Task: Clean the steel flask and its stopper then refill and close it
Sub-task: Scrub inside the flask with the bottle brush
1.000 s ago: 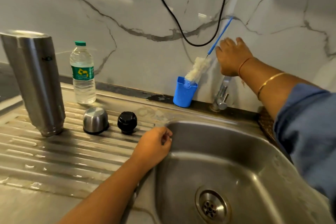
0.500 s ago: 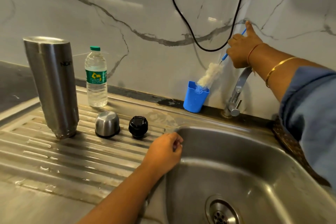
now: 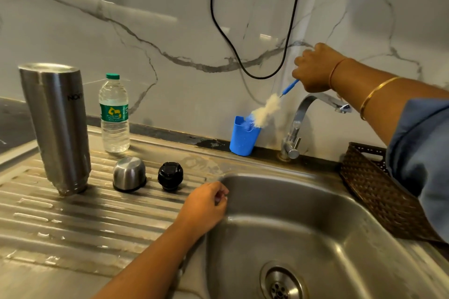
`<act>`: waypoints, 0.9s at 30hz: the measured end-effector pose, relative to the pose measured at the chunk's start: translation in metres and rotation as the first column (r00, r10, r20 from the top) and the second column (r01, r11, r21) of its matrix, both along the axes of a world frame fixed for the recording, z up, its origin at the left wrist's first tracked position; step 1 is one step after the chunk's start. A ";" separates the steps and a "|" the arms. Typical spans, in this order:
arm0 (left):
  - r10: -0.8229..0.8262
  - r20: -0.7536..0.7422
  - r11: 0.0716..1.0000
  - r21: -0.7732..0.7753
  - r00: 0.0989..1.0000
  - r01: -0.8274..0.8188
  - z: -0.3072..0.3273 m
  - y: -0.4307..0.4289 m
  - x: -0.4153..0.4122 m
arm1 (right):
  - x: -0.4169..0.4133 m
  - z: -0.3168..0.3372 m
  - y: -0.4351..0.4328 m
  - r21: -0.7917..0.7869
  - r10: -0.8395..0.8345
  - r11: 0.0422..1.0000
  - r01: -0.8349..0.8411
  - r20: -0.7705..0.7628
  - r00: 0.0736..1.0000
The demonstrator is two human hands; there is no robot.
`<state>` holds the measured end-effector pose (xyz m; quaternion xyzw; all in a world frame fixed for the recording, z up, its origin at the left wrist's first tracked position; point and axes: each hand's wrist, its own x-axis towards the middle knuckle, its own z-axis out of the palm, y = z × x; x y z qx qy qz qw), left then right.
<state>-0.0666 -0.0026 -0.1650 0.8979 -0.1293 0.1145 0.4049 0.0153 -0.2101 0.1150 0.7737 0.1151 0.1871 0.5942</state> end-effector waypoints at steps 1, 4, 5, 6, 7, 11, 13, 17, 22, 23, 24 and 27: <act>-0.001 0.004 1.000 0.001 1.000 0.001 0.000 0.000 0.000 | -0.003 0.001 0.000 -0.003 -0.001 1.000 0.001 0.004 1.000; -0.002 0.006 1.000 0.012 1.000 0.002 0.002 0.000 0.000 | -0.013 0.004 -0.001 0.006 -0.006 1.000 0.005 0.028 1.000; -0.002 0.004 1.000 0.013 1.000 0.002 0.002 0.000 0.000 | -0.016 0.005 -0.001 0.007 -0.010 1.000 0.010 0.039 0.999; -0.002 0.003 1.000 0.012 1.000 0.002 0.002 0.000 0.000 | -0.020 0.006 -0.001 0.015 -0.017 1.000 0.017 0.047 0.999; -0.001 0.001 1.000 0.012 1.000 0.001 0.002 -0.001 0.000 | -0.022 0.007 -0.001 0.030 -0.023 0.999 0.021 0.050 0.998; 0.003 -0.006 1.000 0.023 1.000 -0.003 0.002 -0.001 -0.001 | -0.036 0.008 -0.007 0.092 -0.026 0.996 0.019 0.075 0.997; 0.005 -0.009 1.000 0.030 1.000 -0.005 0.004 -0.001 -0.003 | -0.045 0.009 -0.011 0.111 -0.016 0.994 0.005 0.099 0.995; -0.010 -0.005 0.998 0.063 1.000 0.010 0.006 -0.002 -0.006 | -0.062 0.014 -0.017 0.185 -0.020 0.983 -0.007 0.143 0.989; -0.036 -0.004 0.995 0.095 0.999 0.036 0.009 -0.002 -0.013 | -0.081 -0.005 -0.020 0.262 -0.026 0.965 -0.002 0.105 0.994; -0.042 -0.001 0.994 0.099 0.999 0.042 0.009 -0.001 -0.015 | -0.083 -0.012 -0.020 0.280 -0.028 0.960 0.002 0.087 0.996; -0.049 0.002 0.994 0.103 0.999 0.048 0.010 -0.001 -0.017 | -0.086 -0.019 -0.021 0.295 -0.026 0.955 0.002 0.079 0.997; -0.066 0.000 0.993 0.102 0.998 0.065 0.010 0.001 -0.021 | -0.091 -0.029 -0.023 0.371 -0.030 0.929 -0.010 0.102 0.994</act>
